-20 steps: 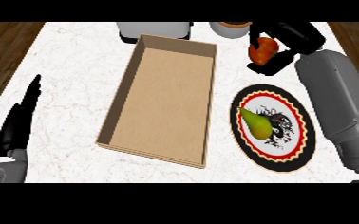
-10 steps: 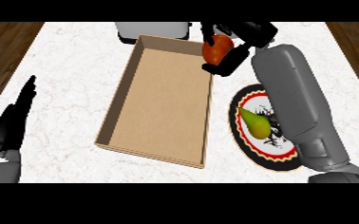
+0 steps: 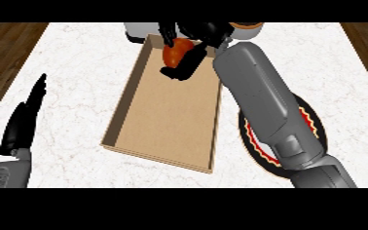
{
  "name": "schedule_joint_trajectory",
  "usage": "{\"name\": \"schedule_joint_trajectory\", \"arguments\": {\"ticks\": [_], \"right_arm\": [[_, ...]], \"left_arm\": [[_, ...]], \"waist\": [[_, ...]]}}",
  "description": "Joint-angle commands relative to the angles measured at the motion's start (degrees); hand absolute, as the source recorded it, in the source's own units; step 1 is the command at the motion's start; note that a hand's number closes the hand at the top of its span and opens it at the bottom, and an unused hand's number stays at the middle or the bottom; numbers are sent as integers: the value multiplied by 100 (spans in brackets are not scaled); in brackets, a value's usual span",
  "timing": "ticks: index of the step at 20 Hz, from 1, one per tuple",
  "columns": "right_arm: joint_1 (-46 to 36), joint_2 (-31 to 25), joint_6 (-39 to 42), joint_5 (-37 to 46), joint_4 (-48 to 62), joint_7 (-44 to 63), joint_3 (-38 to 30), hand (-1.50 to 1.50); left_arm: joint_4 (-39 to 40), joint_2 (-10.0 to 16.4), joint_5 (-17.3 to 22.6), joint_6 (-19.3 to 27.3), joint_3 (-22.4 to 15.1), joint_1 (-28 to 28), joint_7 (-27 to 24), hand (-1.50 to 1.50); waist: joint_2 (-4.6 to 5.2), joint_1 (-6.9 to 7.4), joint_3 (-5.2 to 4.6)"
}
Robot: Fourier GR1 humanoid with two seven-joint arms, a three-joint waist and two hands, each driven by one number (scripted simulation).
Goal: Pick the tomato from the plate and place it in the cardboard box
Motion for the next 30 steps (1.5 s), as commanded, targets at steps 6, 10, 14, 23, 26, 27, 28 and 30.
{"name": "schedule_joint_trajectory", "arguments": {"ticks": [6,10,14,23,26,27,28,30], "right_arm": [[-736,69,-1243,-1217,1482,389,1518,150],[-752,70,-1849,-1514,1806,804,1952,150],[-511,70,-1582,-2121,2079,945,2154,-150],[-423,70,-2119,-3272,1673,502,2603,-150],[-746,70,-2156,-3658,1756,297,2259,-150],[-497,70,-2414,-3761,1676,59,2337,-150],[-393,70,-2350,-3872,1708,-226,2113,-150],[-605,70,-2472,-4141,1983,-325,1758,-150]], "left_arm": [[250,-75,-59,-23,-68,-460,26,0],[-70,-60,-119,-180,-251,-458,230,0],[213,-126,-142,-93,-231,-656,49,0],[191,-56,-80,-242,-195,-656,68,0],[231,-83,-9,-217,-116,-438,-166,0],[215,-170,-129,-105,-201,-361,-99,0],[244,-32,-108,-68,-44,-479,-7,0],[199,-57,-136,-100,-113,-514,52,0]], "waist": [[64,251,-5],[97,467,-4],[145,513,-6],[126,530,-1],[121,459,-2],[117,453,0],[97,299,4],[139,366,4]]}}
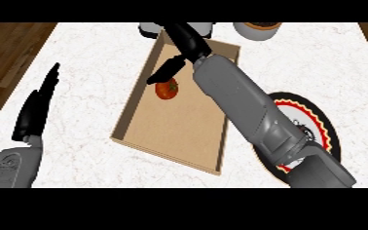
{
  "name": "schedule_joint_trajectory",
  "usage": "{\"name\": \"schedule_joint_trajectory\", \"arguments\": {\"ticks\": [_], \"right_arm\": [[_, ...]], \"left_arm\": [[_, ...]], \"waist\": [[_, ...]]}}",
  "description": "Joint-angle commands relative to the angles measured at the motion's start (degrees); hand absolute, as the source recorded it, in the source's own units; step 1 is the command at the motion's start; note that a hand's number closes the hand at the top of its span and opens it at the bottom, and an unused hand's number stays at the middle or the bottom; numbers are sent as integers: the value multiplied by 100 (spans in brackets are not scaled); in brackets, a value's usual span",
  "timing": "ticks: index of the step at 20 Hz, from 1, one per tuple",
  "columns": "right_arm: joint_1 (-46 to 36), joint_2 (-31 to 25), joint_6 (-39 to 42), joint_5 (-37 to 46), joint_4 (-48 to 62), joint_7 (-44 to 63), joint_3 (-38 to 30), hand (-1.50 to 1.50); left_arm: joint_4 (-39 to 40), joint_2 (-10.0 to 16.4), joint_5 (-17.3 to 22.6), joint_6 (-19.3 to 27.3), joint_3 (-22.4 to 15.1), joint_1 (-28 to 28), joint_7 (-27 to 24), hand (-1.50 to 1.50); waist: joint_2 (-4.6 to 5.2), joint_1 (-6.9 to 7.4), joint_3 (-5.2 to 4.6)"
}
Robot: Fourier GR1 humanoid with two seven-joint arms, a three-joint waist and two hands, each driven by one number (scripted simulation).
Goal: Pick the tomato from the plate and place it in the cardboard box
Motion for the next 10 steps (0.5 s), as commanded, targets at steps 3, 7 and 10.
{"name": "schedule_joint_trajectory", "arguments": {"ticks": [3,7,10], "right_arm": [[-436,-74,245,-676,479,-455,-867,-150],[-267,-504,905,-886,936,-1032,-1189,-150],[-341,-1105,1369,-1012,1097,-1066,-1432,-150]], "left_arm": [[-93,64,48,12,138,214,67,0],[-258,125,151,-100,205,357,58,0],[-155,96,118,-44,214,258,81,0]], "waist": [[-40,-224,3],[-25,-230,5],[-32,-333,5]]}}
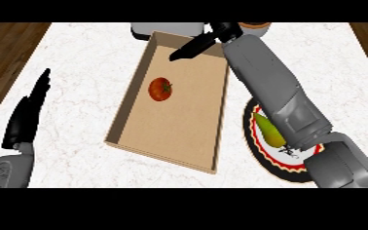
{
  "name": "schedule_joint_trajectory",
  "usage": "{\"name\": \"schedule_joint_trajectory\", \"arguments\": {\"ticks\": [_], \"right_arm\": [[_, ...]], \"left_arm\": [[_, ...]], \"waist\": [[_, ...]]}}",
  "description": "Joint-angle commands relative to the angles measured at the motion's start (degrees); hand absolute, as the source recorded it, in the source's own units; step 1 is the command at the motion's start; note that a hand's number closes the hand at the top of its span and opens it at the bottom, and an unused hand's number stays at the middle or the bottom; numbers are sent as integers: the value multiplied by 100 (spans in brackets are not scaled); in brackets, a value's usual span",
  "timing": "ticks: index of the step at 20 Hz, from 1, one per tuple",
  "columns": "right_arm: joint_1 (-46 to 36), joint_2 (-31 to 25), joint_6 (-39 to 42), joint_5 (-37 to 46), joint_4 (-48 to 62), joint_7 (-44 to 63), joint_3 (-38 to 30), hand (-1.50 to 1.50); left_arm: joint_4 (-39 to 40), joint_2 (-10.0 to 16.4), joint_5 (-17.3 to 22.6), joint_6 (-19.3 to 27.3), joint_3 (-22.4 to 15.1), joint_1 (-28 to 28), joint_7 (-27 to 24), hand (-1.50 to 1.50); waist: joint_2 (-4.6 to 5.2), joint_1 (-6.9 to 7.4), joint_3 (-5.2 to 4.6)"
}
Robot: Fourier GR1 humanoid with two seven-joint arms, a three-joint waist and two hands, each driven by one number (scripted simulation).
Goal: Pick the tomato from the plate and place it in the cardboard box
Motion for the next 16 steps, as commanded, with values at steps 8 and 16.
{"name": "schedule_joint_trajectory", "arguments": {"ticks": [8,16], "right_arm": [[139,-1589,1317,32,960,-858,-410,-150],[294,-2368,2196,438,1266,-1397,-169,-150]], "left_arm": [[26,1,-45,69,52,-109,36,0],[-213,-203,-161,145,-157,57,28,0]], "waist": [[58,-22,5],[84,120,15]]}}
